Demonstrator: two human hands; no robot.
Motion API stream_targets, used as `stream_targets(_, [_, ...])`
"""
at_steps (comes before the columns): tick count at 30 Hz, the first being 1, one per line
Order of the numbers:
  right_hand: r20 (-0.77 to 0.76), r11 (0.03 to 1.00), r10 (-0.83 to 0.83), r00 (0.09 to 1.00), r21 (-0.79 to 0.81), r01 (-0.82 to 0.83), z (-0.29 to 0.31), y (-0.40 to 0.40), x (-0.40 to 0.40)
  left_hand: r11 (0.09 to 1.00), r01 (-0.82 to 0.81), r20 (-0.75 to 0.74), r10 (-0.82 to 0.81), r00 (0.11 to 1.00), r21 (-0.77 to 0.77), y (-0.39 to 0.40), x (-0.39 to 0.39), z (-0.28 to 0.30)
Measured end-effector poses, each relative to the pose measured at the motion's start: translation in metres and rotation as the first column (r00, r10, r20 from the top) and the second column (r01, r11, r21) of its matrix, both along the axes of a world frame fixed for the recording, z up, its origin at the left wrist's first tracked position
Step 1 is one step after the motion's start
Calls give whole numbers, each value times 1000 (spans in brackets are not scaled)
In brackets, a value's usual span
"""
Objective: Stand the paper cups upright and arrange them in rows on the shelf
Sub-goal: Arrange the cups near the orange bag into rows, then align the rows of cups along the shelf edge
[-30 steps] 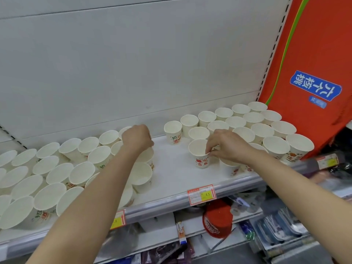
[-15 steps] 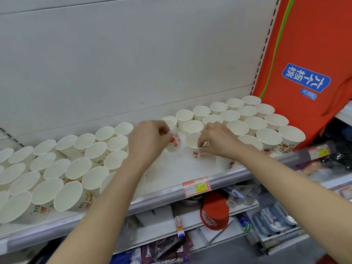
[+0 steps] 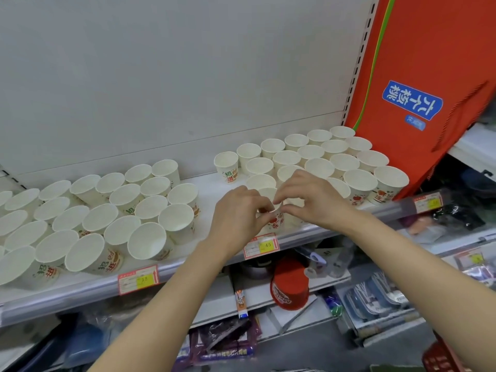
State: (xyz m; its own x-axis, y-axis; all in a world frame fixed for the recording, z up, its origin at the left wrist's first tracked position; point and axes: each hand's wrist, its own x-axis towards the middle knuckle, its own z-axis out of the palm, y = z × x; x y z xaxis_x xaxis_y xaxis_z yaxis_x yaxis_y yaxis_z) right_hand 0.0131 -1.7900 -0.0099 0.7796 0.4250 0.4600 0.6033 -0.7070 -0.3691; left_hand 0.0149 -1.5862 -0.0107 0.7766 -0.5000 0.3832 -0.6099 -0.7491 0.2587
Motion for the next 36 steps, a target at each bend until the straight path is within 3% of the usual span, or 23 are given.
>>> stream_targets(6, [-6, 1000, -6, 1000, -27, 6, -10, 0, -1, 991, -21, -39, 16, 999, -131, 8, -5, -4])
stream_targets(9, [-18, 997, -50, 999, -54, 49, -11, 0, 1, 957, -242, -15, 243, 970, -161, 37, 7, 0])
stream_targets(12, [-8, 995, -73, 997, -71, 72, -13, 0, 1, 858, -514, -8, 514, 858, -9, 76, 27, 1])
stream_targets(15, [-17, 993, -90, 996, -75, 88, -15, -1, 3, 776, -609, -46, 623, 781, 162, 92, 35, 0])
stream_targets(23, [-36, 984, -131, 991, -128, 126, -14, -2, 2, 729, -670, 136, 656, 742, 140, 88, 4, -1])
stream_targets(31, [-1, 983, -98, 995, -153, 96, -11, 0, 3, 761, -588, 78, 592, 803, 276, 104, -11, -2])
stream_targets(36, [-8, 980, -76, 997, -185, 74, -12, 0, 0, 781, -578, 42, 586, 809, 236, 100, -12, -5])
